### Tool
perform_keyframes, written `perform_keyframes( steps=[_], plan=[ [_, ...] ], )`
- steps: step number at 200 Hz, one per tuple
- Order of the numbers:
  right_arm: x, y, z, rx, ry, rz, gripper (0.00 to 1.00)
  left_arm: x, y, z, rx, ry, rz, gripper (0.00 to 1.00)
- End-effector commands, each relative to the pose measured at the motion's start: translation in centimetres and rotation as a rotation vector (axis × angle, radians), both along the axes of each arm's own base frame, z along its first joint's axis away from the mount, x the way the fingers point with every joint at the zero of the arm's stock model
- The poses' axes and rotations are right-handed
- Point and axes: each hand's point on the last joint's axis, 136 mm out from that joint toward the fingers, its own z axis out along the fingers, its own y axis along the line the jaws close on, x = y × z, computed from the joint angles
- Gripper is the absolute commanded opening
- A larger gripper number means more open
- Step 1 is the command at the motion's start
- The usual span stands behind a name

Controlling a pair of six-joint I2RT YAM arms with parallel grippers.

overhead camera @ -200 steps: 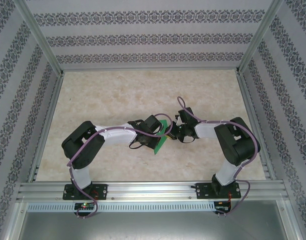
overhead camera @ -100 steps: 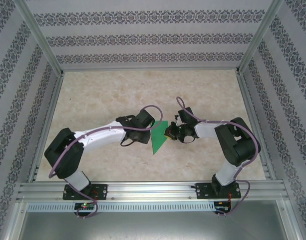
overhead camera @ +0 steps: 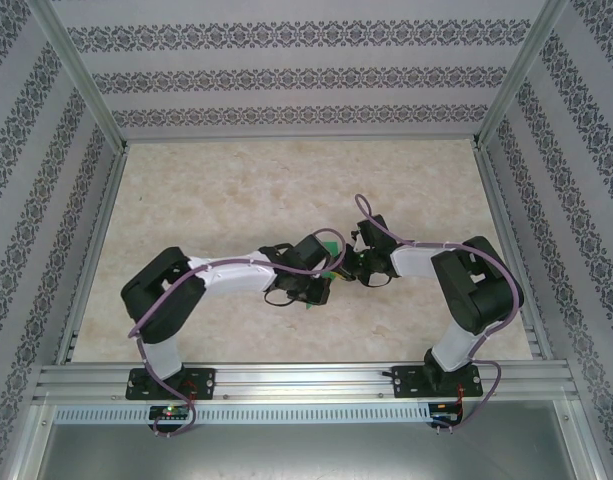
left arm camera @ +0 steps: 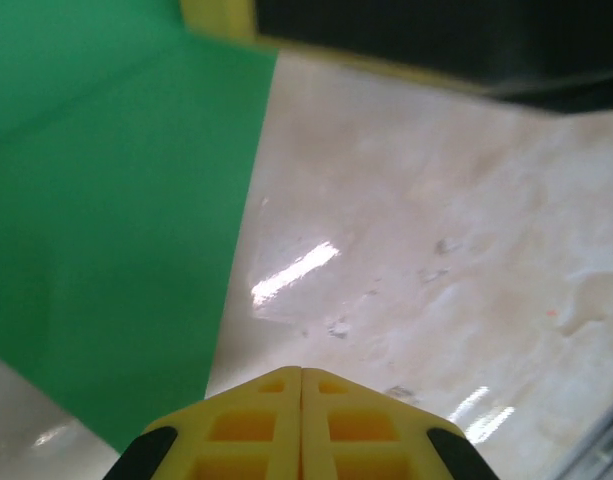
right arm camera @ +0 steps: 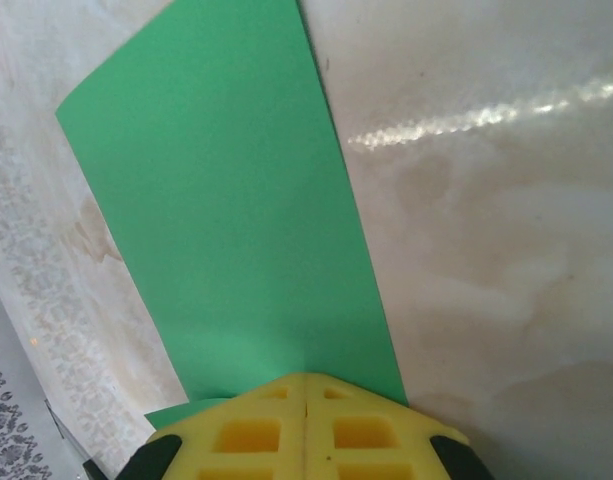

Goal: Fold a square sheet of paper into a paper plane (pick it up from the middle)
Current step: Third fold the triangle at the center of the table.

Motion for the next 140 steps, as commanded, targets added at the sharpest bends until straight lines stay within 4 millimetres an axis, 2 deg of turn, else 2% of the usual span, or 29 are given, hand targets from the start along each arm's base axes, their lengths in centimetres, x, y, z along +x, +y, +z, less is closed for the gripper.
perform_keyframes(
  steps=[1,27,47,80,106,140],
  plan=[
    [0.5,0.0,1.6,0.016,-0.034,-0.011,0.06,0.1,-0.3,-0.5,-0.025,0.009,0.040,0.07],
    [0.5,-0.1,2.3,-0.003,-0.051,0.009,0.07,-0.6,0.8,-1.6,-0.004,0.019,0.044,0.07],
    [0.6,0.1,3.9,0.019,-0.089,0.017,0.10,-1.0,0.8,-1.4,-0.024,0.025,0.028,0.08],
    [-0.3,1.6,5.9,0.068,-0.130,0.068,0.11,-0.9,-0.5,1.7,-0.145,-0.027,-0.003,0.09],
    [-1.1,2.9,5.7,0.088,-0.117,0.110,0.11,-0.1,-0.6,4.3,-0.221,-0.078,0.024,0.10],
    [-1.0,3.9,4.3,0.114,-0.085,0.121,0.09,1.2,0.5,4.7,-0.223,-0.107,0.078,0.10]
  ],
)
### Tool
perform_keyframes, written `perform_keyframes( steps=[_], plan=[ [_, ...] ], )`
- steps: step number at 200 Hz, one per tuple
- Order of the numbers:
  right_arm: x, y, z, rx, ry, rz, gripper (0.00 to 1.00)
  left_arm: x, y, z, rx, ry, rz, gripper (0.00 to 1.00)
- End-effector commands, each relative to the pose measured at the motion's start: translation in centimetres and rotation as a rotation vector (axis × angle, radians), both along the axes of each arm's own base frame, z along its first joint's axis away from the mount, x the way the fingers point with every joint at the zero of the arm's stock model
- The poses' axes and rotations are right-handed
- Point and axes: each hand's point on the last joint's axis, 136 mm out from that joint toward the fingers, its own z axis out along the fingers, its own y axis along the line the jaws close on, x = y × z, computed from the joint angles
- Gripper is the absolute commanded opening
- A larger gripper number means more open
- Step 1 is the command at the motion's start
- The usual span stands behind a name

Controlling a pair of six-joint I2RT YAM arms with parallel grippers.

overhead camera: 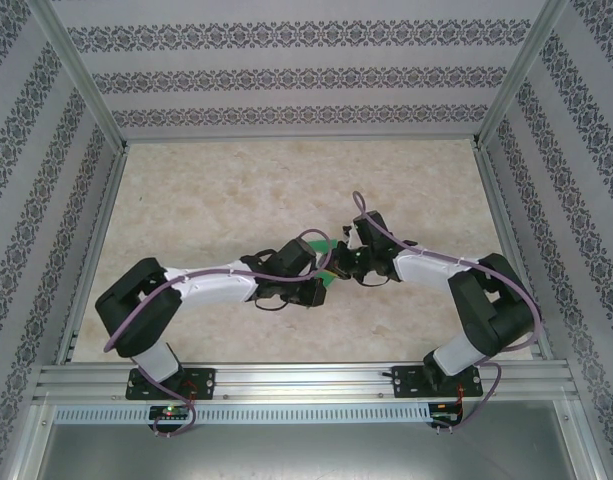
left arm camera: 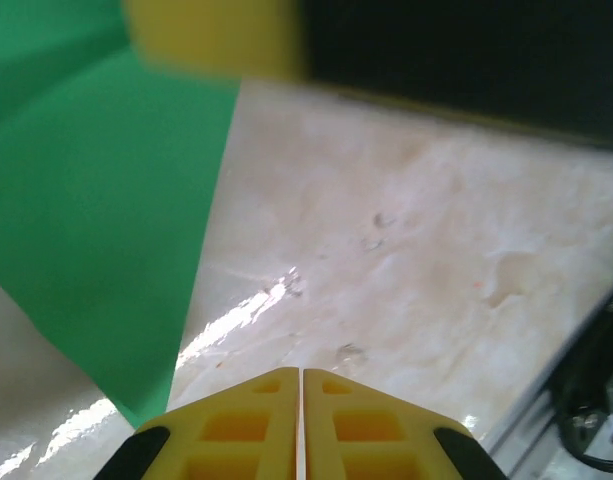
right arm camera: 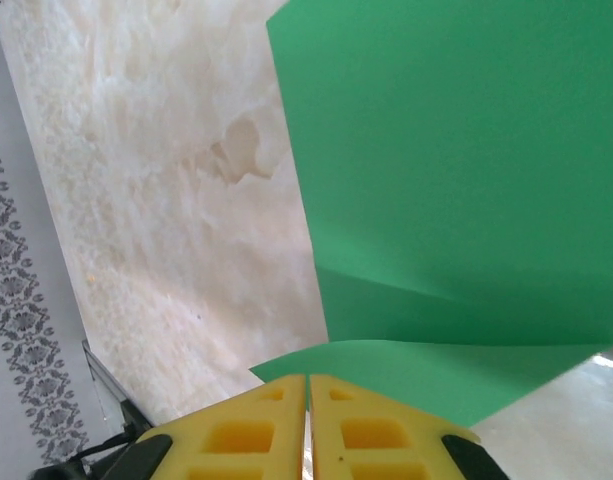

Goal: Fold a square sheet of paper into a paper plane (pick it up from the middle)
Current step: Third fold the triangle at the center of the table.

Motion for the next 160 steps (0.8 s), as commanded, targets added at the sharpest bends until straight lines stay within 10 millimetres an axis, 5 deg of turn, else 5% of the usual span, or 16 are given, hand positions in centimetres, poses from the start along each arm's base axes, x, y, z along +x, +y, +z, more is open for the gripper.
perform_keyframes(
  steps=[1,64,109,160],
  plan=[
    [0.6,1.1,-0.2,0.037,-0.006,0.024,0.09,1.6,0.1,1.1,-0.056,-0.032,0.054,0.10],
    [-0.2,0.1,-4.8,-0.038,0.082,0.007,0.08,1.3,-0.7,-2.5,-0.057,0.052,0.041,0.11],
    [-0.7,-1.0,-6.3,-0.085,0.109,-0.002,0.07,-0.2,1.8,-6.1,0.034,0.125,0.084,0.10],
    [-0.9,-1.6,-6.7,-0.117,0.117,0.003,0.07,-1.4,3.6,-6.0,0.045,0.132,0.099,0.10]
  ],
)
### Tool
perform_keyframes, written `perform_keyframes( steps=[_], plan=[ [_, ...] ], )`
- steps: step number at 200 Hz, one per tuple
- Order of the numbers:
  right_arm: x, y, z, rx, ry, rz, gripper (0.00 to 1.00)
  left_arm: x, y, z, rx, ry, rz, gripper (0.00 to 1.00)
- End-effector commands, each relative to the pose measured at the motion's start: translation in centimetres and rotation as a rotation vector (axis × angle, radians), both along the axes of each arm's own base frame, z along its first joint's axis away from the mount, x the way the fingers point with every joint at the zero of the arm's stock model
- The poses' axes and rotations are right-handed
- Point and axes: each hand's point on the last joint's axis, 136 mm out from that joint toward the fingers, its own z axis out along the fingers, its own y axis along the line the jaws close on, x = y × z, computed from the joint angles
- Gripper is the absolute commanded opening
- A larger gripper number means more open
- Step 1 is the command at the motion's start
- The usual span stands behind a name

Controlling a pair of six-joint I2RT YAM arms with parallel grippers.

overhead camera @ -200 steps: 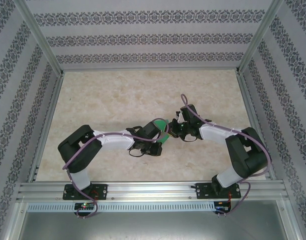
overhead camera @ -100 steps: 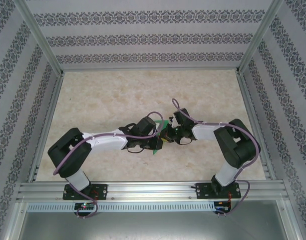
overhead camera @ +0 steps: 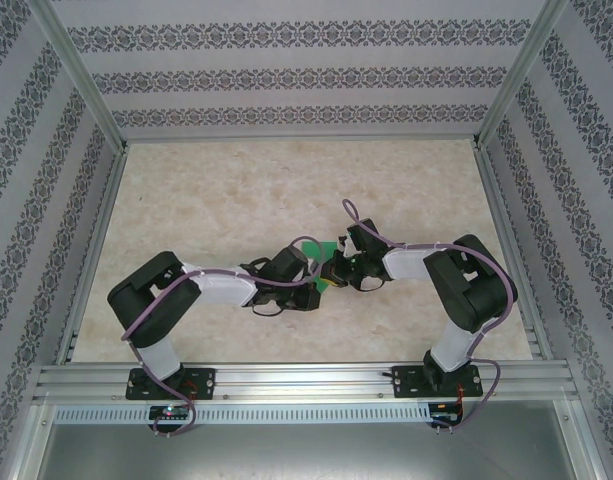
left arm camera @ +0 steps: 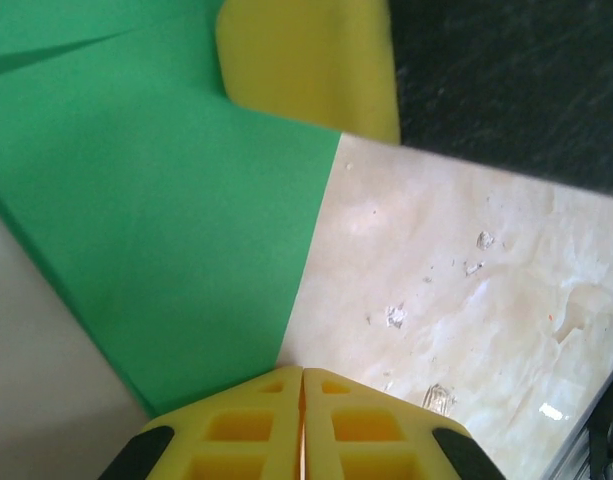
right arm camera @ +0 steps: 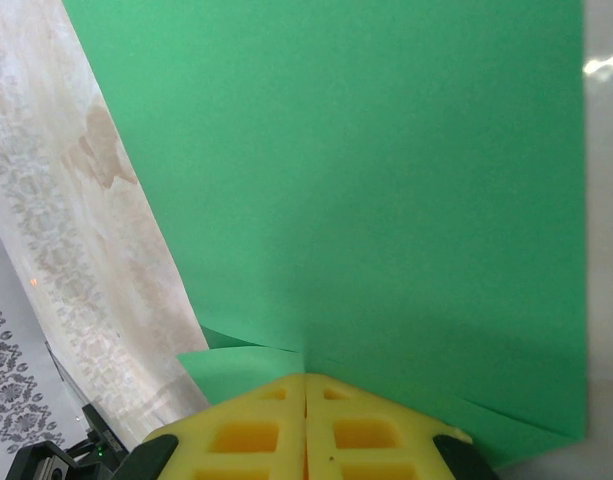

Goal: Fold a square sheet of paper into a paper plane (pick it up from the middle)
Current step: Third fold the triangle at the center of the table.

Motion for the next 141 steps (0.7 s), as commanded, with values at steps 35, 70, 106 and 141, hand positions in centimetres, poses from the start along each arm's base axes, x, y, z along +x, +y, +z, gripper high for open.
perform_keyframes(
  steps=[35,70,106,141],
  plan=[
    [-0.5,-1.4,-2.1,-0.073,0.035,-0.007,0.07,-1.1,2.6,-0.4,0.039,0.051,0.049,0.10],
    [-0.7,-1.5,-2.2,-0.078,0.038,-0.013,0.07,1.1,1.1,3.1,-0.127,0.015,0.079,0.11],
    [-0.4,-1.3,-2.1,-0.068,0.037,-0.027,0.07,2.3,-0.9,4.7,-0.206,0.016,0.025,0.13],
    [-0.2,-1.2,-1.8,-0.065,0.031,-0.040,0.08,1.4,-0.6,1.6,-0.160,0.081,0.012,0.13]
  ],
)
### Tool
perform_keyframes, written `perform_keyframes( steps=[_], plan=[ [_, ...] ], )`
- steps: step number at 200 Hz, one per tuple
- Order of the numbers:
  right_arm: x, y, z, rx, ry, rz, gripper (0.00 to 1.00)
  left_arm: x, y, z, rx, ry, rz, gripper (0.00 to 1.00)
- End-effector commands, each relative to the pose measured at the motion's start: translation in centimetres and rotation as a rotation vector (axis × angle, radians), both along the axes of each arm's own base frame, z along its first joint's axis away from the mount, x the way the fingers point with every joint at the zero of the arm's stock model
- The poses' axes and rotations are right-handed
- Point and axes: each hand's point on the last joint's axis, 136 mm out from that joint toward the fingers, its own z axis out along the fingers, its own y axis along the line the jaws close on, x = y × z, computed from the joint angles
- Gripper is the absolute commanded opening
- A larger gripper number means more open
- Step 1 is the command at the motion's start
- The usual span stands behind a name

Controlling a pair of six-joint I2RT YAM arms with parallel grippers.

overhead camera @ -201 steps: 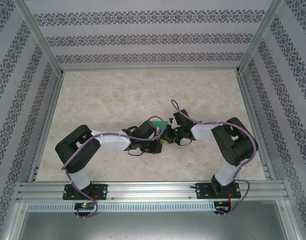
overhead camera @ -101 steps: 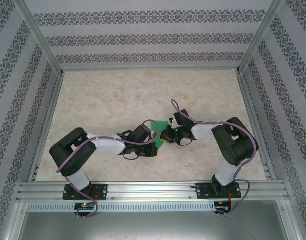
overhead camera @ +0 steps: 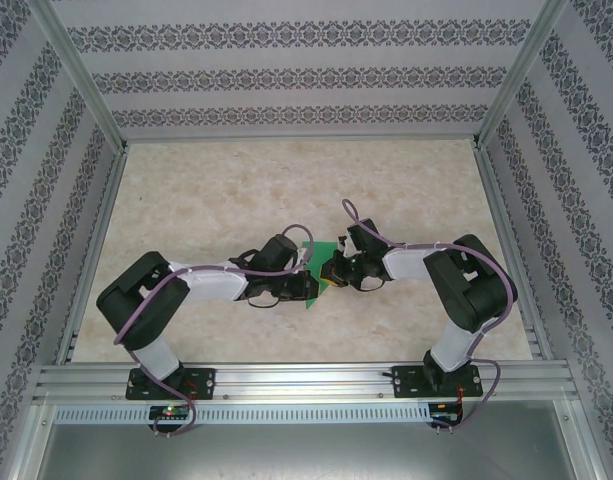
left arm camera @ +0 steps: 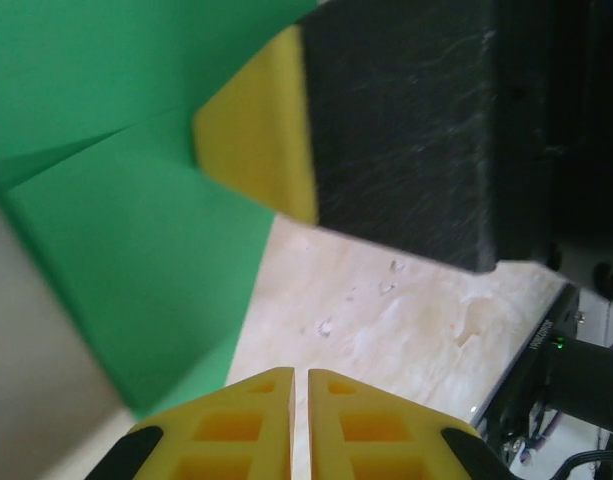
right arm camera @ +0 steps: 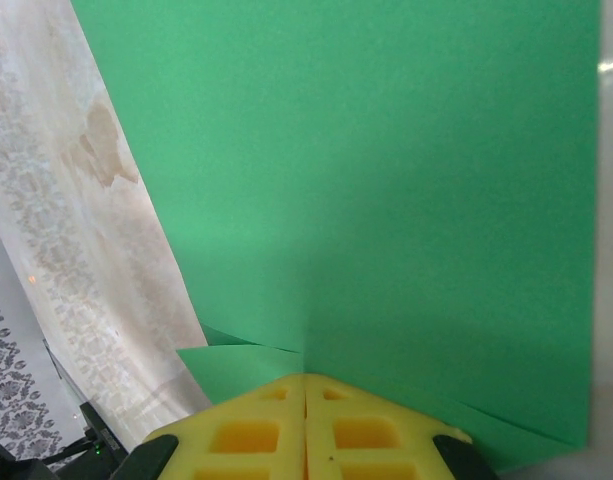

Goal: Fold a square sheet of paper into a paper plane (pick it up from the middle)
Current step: Third fold the triangle at the center of the table.

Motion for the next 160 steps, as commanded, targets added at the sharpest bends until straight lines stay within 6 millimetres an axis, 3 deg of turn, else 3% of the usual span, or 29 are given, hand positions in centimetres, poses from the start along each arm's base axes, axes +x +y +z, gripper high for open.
perform_keyframes(
  steps=[1,43,78,92,119,160],
  plan=[
    [-0.3,-1.2,-1.8,-0.065,0.035,-0.041,0.08,-0.3,-0.2,-1.2,-0.017,0.030,-0.023,0.13],
    [0.2,-0.7,0.2,-0.033,-0.004,-0.038,0.10,-1.7,3.3,-5.0,0.155,0.081,0.025,0.10],
    [0.7,0.4,4.3,0.029,-0.096,-0.015,0.13,-2.2,4.0,-5.7,0.192,0.087,0.018,0.09],
    [0.3,1.0,5.0,0.043,-0.106,0.010,0.13,-2.0,4.1,-5.6,0.206,0.082,0.014,0.09],
    [0.2,1.4,3.9,0.027,-0.092,0.013,0.11,-1.7,3.9,-5.0,0.213,0.065,-0.001,0.08],
    [0.9,0.5,0.4,-0.023,-0.044,-0.010,0.09,-1.8,4.3,-5.1,0.241,0.059,-0.017,0.08]
  ],
)
